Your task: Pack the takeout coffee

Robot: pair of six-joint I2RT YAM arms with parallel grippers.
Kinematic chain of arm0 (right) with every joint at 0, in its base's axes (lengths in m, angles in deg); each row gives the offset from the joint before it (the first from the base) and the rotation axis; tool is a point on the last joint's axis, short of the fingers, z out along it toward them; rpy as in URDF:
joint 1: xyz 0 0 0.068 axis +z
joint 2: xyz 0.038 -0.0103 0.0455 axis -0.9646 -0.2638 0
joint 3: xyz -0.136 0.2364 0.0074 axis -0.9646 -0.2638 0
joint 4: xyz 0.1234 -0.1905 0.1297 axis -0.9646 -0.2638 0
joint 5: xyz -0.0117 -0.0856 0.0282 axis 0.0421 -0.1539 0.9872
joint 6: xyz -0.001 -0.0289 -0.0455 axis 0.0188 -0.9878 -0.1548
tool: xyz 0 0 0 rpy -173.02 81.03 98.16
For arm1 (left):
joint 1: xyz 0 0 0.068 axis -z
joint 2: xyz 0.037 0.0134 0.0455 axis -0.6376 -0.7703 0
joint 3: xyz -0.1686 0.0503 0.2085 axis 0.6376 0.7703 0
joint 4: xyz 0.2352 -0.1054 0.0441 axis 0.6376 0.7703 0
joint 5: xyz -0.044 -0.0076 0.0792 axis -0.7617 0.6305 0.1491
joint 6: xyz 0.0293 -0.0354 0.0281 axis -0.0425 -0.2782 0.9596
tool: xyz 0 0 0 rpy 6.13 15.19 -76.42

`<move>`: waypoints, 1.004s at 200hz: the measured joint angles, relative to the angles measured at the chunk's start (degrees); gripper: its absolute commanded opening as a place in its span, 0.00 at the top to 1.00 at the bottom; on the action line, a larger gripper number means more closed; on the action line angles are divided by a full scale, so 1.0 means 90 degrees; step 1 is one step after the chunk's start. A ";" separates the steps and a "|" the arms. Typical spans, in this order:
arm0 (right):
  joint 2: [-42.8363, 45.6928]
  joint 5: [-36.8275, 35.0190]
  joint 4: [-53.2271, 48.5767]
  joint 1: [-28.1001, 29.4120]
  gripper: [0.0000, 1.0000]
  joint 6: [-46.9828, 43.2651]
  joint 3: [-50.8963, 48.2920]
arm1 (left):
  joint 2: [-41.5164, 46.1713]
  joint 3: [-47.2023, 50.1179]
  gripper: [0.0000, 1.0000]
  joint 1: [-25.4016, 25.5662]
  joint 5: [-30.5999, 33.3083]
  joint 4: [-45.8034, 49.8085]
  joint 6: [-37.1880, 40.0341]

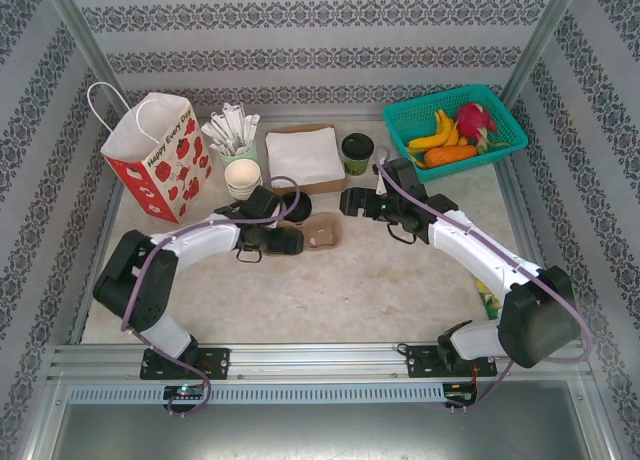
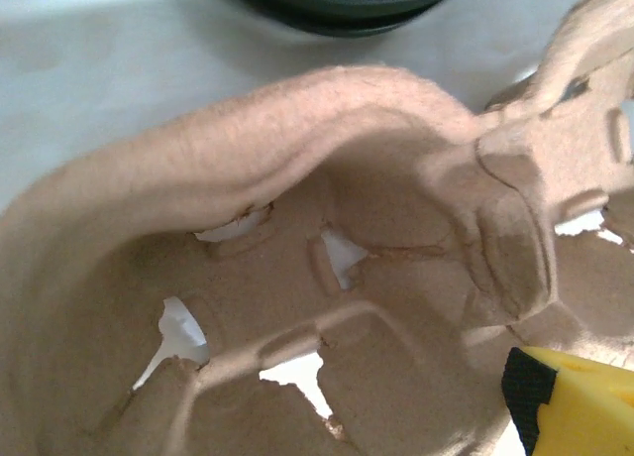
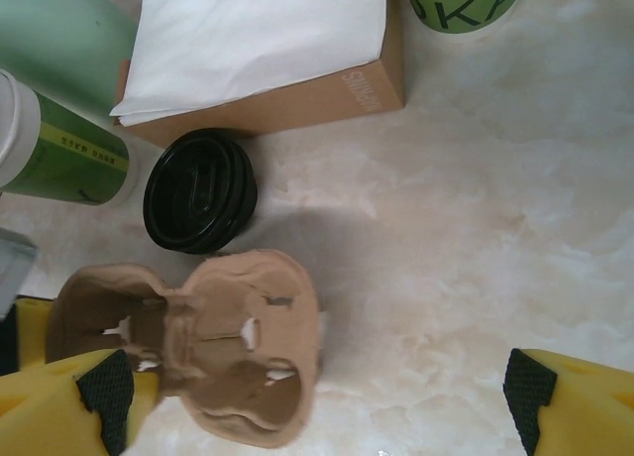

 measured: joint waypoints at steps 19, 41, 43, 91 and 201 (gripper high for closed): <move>0.0000 0.0002 -0.0051 0.0036 0.04 0.0046 0.0000 | -0.0296 -0.0444 0.00 0.0347 -0.0138 0.0024 0.0032; 0.0000 -0.0036 -0.0141 0.0078 0.11 0.0267 0.0000 | -0.0578 -0.1030 0.00 0.0719 -0.0318 0.0095 0.0131; -0.0002 -0.0041 -0.0153 0.0080 0.11 0.0274 0.0000 | -0.0602 -0.1083 0.00 0.0753 -0.0342 0.0104 0.0153; -0.0087 -0.0301 -0.0493 0.0087 0.16 0.0818 0.0002 | -0.1073 -0.1834 0.00 0.1112 -0.0772 0.0435 0.0517; -0.1413 -0.0719 -0.1464 0.0755 0.46 0.1319 0.0347 | 0.2028 0.0112 0.01 0.1127 0.2220 -0.0590 -0.0580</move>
